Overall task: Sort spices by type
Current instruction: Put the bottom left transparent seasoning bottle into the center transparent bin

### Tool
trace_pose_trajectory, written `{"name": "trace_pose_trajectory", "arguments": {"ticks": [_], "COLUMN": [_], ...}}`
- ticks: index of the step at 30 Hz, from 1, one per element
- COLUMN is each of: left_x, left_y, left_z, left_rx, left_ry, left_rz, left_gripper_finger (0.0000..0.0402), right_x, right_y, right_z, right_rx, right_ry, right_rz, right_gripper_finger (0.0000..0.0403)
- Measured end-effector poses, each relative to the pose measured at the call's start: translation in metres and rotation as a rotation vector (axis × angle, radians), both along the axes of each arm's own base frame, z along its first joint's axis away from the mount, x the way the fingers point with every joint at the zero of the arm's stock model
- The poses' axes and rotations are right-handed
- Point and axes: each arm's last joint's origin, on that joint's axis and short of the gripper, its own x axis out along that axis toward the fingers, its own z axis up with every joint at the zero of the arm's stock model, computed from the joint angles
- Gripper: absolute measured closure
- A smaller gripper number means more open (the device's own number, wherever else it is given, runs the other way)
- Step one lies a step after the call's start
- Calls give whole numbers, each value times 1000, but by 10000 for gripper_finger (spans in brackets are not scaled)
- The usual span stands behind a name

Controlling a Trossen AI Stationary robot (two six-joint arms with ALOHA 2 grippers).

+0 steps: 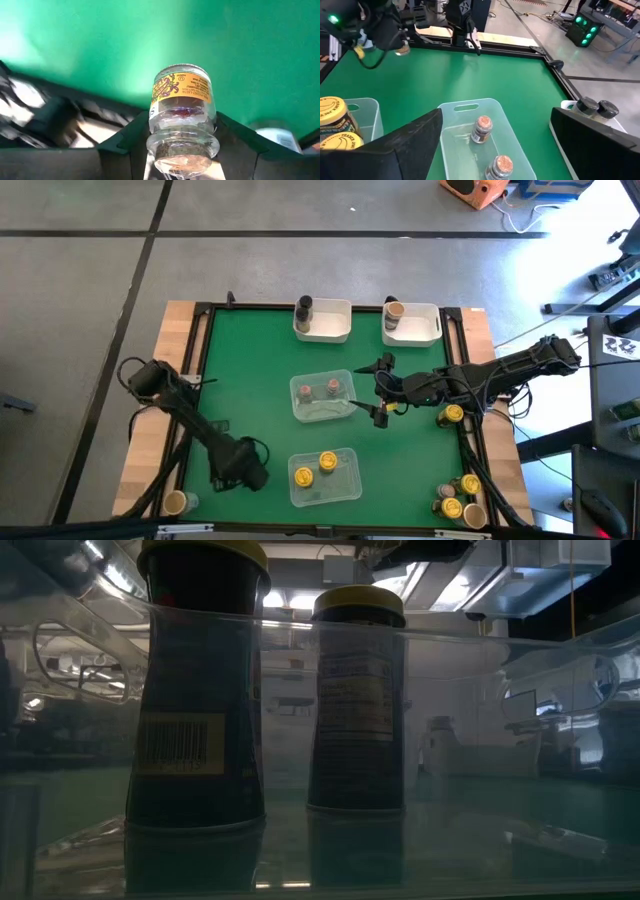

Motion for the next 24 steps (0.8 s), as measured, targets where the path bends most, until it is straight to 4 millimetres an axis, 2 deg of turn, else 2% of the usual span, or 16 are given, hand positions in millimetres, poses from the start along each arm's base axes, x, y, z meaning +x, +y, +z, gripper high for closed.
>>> {"name": "trace_pose_trajectory", "arguments": {"ticks": [7, 14, 19, 24], "left_x": [47, 89, 113, 131], "left_y": [30, 80, 115, 138], "left_z": [44, 85, 88, 80], "left_rx": [6, 74, 78, 59], "left_ry": [-223, -451, -583, -683], "left_rz": [-95, -135, -130, -166], "left_gripper_finger": [226, 225, 225, 224], "right_x": [0, 0, -1, -3], "right_y": [0, 0, -1, -5], "right_z": [-1, -2, -5, -7], "right_rx": [-6, -61, -99, -160], "right_ry": [12, 27, 61, 89], "right_rz": [0, 14, -4, -105], "right_gripper_finger": [31, 31, 31, 31]}}
